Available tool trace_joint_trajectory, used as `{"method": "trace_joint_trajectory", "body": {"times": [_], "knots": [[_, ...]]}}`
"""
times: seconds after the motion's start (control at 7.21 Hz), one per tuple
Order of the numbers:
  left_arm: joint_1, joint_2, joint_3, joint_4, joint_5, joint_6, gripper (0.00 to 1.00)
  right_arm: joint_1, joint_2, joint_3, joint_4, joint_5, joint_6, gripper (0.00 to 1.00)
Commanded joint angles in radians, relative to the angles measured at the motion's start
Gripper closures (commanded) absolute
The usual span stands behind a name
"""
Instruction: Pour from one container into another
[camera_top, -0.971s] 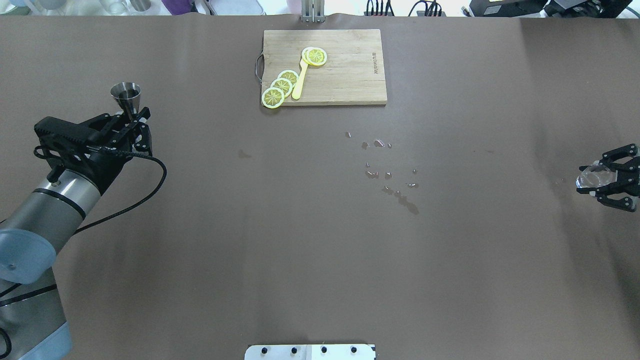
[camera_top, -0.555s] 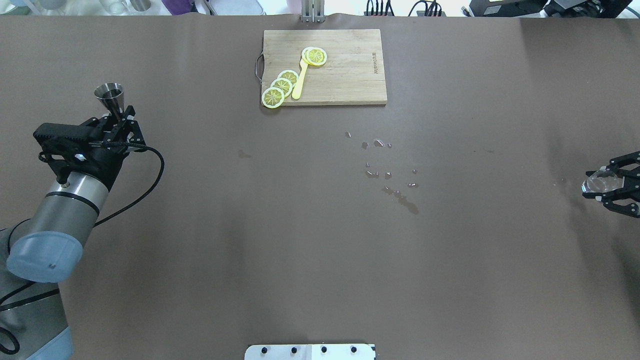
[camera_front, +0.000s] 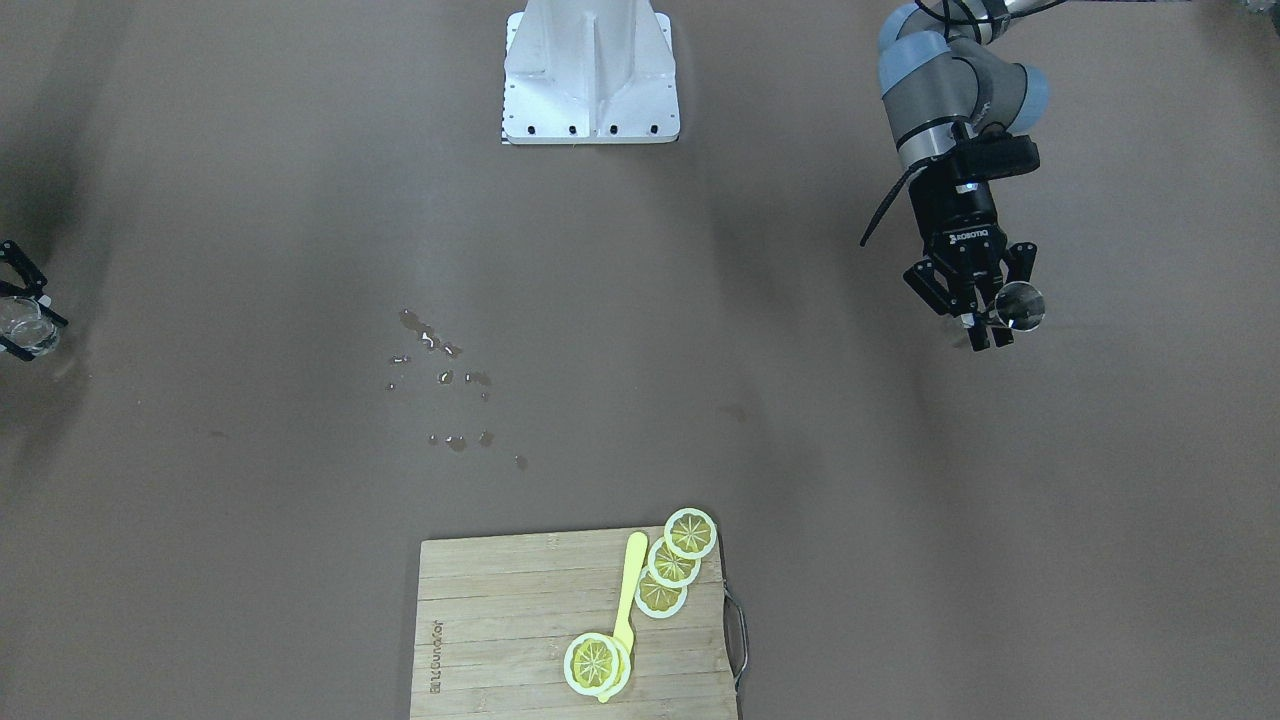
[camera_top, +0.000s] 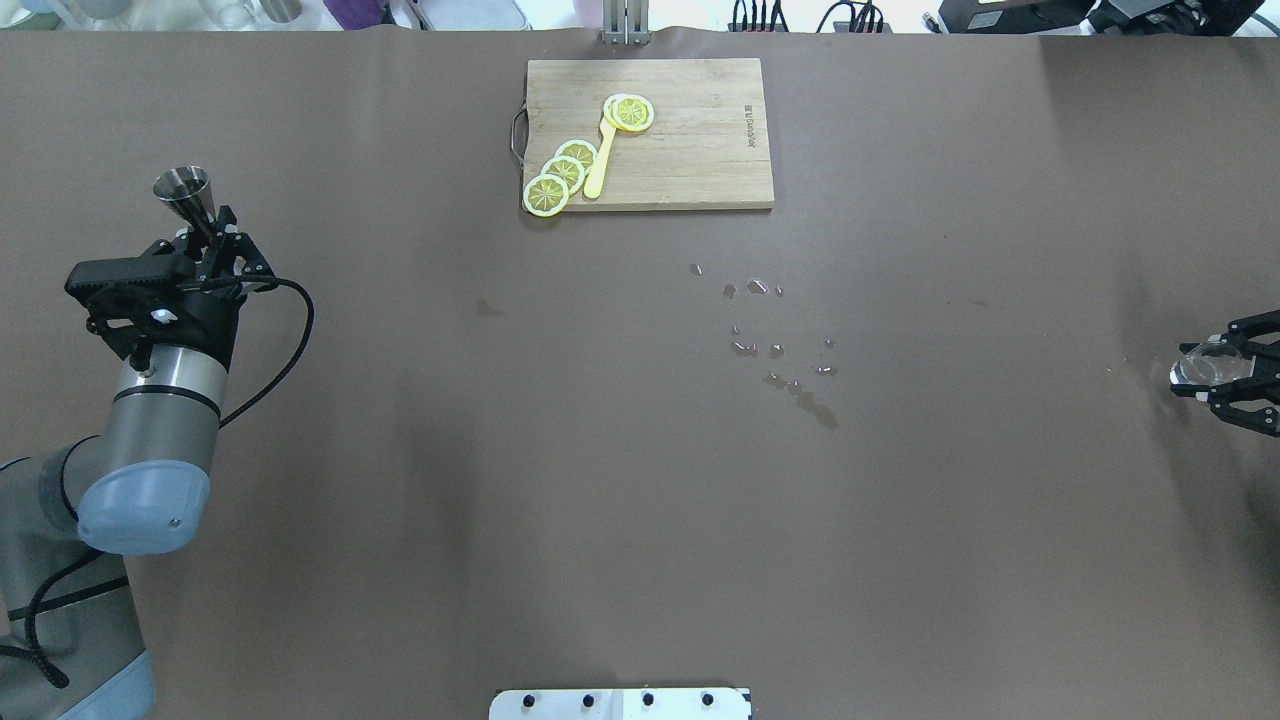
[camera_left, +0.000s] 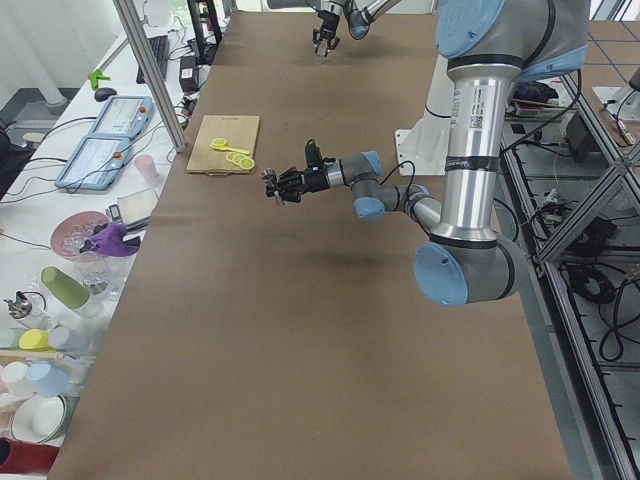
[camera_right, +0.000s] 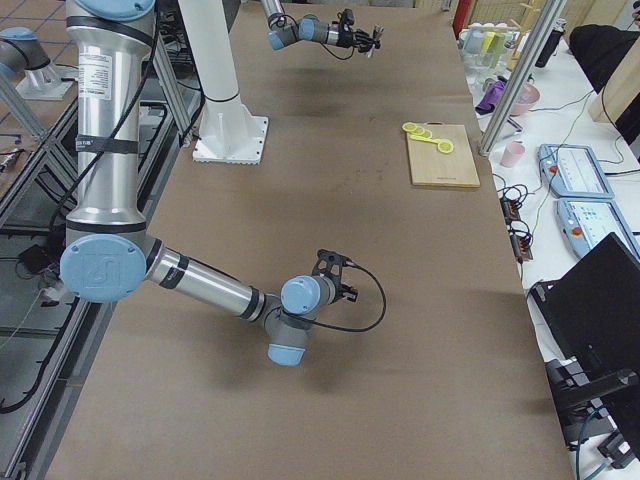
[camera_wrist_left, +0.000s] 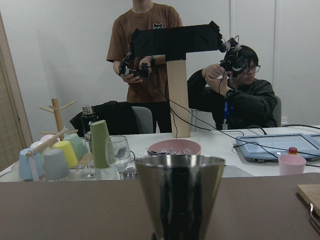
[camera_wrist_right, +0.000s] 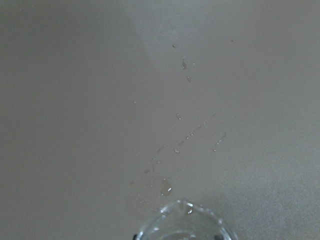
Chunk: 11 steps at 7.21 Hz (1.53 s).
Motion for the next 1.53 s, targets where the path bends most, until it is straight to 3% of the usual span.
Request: {"method": "trace_joint_trajectory", "body": {"times": [0.0,0.42,0.97,1.39], "knots": [[0.003,0.011,0.027,0.134,0.069,-0.190,1.00,-0.001,0.027,-0.040,0.022,-0.012,0.047,1.00],[-0.001,0.019,0.053,0.245,0.102,-0.339,1.00,-0.003,0.045,-0.068,0.036,-0.012,0.087,1.00],[-0.017,0.018,0.081,0.614,0.116,-0.756,1.00,-0.017,0.077,-0.083,0.036,-0.012,0.089,1.00],[-0.017,0.019,0.099,0.626,0.109,-0.800,1.00,-0.035,0.090,-0.083,0.036,-0.026,0.089,1.00]]}}
